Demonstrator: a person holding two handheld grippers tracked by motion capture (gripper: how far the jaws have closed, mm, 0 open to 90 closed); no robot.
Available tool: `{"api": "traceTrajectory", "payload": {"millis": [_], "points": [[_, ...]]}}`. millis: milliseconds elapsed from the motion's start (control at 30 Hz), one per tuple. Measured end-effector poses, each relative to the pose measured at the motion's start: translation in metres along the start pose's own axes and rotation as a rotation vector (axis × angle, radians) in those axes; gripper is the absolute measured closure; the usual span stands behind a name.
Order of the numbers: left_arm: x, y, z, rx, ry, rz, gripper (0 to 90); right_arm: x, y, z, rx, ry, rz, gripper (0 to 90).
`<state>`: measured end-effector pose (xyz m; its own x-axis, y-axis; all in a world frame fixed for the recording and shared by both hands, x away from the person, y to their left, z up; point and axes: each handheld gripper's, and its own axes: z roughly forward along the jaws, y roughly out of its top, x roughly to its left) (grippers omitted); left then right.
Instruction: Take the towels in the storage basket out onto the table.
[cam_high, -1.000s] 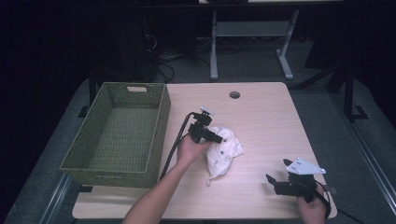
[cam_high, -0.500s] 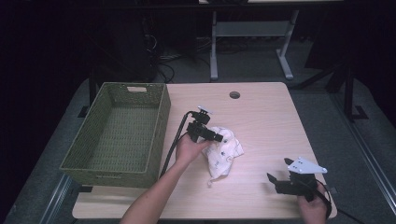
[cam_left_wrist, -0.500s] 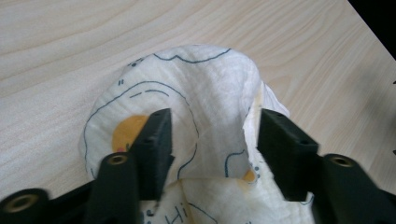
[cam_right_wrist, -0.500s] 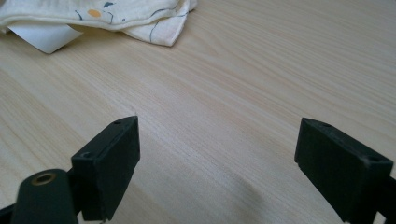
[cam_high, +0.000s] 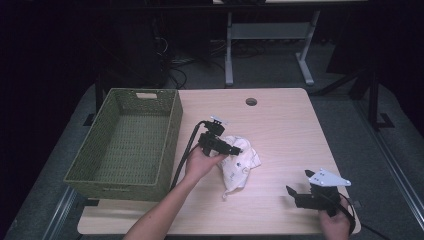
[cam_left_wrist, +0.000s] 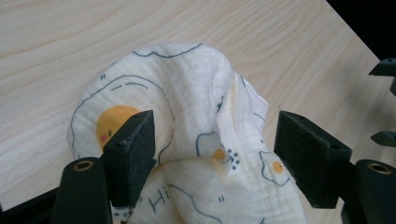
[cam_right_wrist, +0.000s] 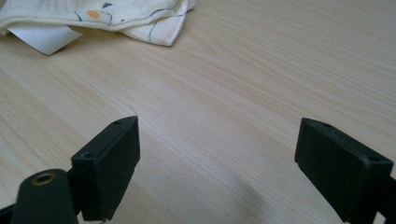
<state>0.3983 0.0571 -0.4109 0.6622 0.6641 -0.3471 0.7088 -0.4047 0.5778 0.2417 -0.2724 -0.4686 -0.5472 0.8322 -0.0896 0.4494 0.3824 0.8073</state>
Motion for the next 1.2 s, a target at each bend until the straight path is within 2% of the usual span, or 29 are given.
{"api": "traceTrajectory", "payload": {"millis": [400,467,600,800,1200], "points": [[-0.007,-0.011,-0.012,-0.041,-0.009,0.018,27.0,0.002,-0.001,0.0,0.009,-0.003,0.0,13.7],[-0.007,-0.013,-0.014,-0.033,-0.004,0.03,27.0,0.002,-0.001,0.0,0.008,-0.003,0.001,13.7],[-0.008,-0.019,-0.015,-0.042,-0.014,0.022,26.7,0.002,-0.001,0.0,0.005,-0.004,-0.005,13.7],[-0.009,-0.026,-0.018,-0.042,-0.009,0.032,26.4,0.002,-0.001,0.0,0.008,-0.007,0.0,13.7],[-0.017,-0.042,-0.029,-0.041,-0.008,0.072,26.2,0.002,-0.001,0.0,0.01,-0.005,-0.004,13.7]]}}
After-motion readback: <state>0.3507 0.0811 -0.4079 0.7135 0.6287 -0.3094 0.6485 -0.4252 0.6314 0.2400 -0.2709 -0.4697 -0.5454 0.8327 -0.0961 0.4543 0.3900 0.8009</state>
